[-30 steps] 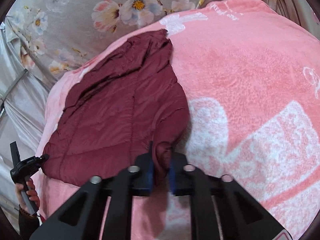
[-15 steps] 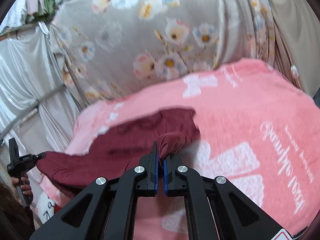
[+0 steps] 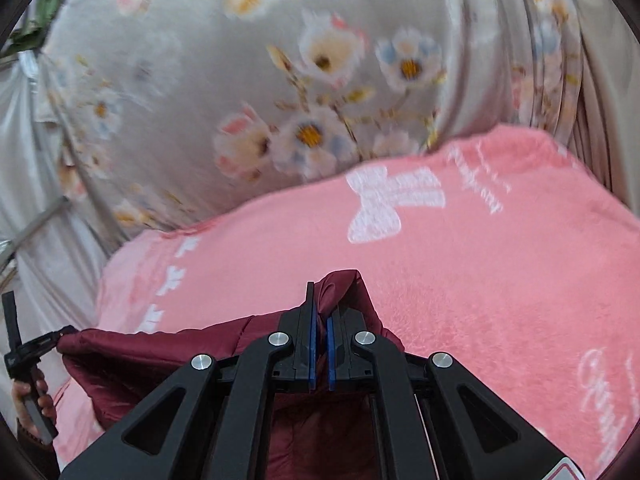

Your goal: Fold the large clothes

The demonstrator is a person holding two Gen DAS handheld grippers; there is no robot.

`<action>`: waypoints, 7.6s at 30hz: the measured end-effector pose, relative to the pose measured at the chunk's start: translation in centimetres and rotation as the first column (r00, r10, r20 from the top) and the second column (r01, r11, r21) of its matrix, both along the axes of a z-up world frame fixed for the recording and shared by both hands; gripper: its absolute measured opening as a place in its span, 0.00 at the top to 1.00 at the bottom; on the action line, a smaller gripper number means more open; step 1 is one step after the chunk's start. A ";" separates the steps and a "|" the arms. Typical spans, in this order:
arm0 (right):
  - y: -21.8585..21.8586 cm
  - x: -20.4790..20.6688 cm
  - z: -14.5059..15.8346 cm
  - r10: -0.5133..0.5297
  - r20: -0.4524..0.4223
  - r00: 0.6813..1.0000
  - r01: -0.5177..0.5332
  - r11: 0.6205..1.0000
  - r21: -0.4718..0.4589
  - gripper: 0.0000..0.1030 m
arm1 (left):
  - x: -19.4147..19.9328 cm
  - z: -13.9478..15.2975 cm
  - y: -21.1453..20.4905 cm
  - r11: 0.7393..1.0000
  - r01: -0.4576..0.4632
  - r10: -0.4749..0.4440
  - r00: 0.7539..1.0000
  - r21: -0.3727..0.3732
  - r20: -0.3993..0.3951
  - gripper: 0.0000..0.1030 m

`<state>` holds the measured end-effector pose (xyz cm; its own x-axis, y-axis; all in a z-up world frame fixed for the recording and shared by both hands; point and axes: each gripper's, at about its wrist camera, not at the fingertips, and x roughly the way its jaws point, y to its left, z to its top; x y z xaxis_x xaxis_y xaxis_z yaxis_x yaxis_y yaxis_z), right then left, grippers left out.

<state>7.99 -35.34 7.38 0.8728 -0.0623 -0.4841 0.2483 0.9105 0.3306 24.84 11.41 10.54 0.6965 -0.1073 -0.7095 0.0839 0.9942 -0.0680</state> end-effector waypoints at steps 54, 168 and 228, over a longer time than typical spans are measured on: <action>14.5 16.5 -13.9 0.194 -0.322 0.927 -0.252 0.956 -0.151 0.77 | 5.8 -14.4 -14.7 0.992 0.109 -0.102 0.989 0.069 -0.107 0.30; 22.7 0.8 -15.2 0.251 -0.284 0.925 -0.305 0.938 -0.164 0.66 | -8.9 -14.3 4.4 0.918 -0.199 0.117 0.963 -0.343 -0.244 0.16; -0.6 8.2 -3.5 -0.004 -0.256 0.967 0.065 0.970 0.233 0.36 | -4.3 -1.1 -16.8 0.987 0.055 -0.061 0.998 -0.150 -0.035 0.32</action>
<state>16.23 -35.96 3.87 0.7201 0.0537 -0.6918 0.3813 0.8023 0.4593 20.51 -5.40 9.42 0.6582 -0.2529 -0.7091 0.1352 0.9663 -0.2191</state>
